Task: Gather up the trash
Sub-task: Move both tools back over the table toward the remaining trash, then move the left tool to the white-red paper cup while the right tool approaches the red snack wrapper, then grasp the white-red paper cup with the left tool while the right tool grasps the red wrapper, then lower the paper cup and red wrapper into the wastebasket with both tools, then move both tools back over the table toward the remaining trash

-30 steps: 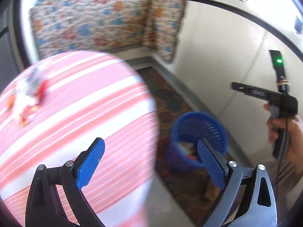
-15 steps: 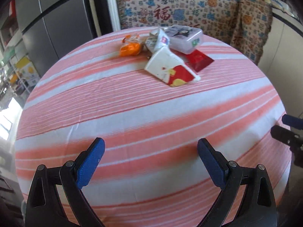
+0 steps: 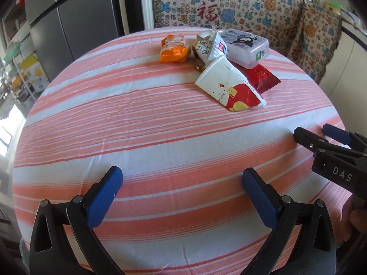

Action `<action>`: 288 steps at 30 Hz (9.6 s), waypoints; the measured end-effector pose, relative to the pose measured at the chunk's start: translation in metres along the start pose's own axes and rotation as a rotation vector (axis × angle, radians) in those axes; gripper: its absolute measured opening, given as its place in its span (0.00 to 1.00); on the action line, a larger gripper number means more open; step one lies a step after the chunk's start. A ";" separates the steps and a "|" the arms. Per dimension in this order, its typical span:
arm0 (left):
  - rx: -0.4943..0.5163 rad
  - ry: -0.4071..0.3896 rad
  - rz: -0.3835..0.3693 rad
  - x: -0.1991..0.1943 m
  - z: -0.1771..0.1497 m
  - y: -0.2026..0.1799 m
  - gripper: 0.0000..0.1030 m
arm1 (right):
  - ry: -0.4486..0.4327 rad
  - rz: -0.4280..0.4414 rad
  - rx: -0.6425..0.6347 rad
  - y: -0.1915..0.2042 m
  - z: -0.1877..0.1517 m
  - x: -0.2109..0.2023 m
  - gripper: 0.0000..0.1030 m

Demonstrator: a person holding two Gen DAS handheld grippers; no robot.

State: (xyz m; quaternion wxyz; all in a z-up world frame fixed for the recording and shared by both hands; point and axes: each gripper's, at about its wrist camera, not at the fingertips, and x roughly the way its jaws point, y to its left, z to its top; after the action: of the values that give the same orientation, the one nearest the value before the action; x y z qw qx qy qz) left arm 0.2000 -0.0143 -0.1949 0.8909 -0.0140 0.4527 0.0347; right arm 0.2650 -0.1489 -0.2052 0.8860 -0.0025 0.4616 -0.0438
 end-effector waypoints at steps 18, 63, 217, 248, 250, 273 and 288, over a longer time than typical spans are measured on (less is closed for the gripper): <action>0.000 -0.001 0.000 0.001 0.000 0.001 1.00 | 0.004 -0.001 0.001 0.000 0.001 0.004 0.79; -0.018 0.105 -0.175 0.005 0.048 0.000 0.44 | -0.016 -0.022 0.006 -0.018 -0.004 0.001 0.83; 0.409 0.181 -0.566 -0.007 -0.024 -0.439 0.73 | 0.081 0.023 0.544 -0.451 -0.123 -0.056 0.36; -0.006 0.043 -0.002 -0.004 -0.001 -0.018 0.87 | -0.034 0.223 -0.097 -0.055 -0.010 -0.069 0.63; 0.002 0.028 0.016 0.000 0.004 -0.013 0.88 | -0.010 0.215 -0.126 -0.027 -0.003 -0.053 0.63; -0.076 -0.035 -0.107 0.040 0.114 0.030 0.79 | -0.008 0.104 -0.143 0.024 0.024 -0.001 0.70; 0.029 -0.014 -0.169 0.028 0.106 0.022 0.36 | 0.001 0.111 -0.139 0.024 0.026 -0.002 0.71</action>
State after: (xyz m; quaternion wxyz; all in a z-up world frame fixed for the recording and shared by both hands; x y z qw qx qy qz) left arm 0.2998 0.0150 -0.1546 0.8938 -0.0390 0.4442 -0.0471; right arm 0.2869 -0.1258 -0.1900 0.8845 -0.0384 0.4635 0.0377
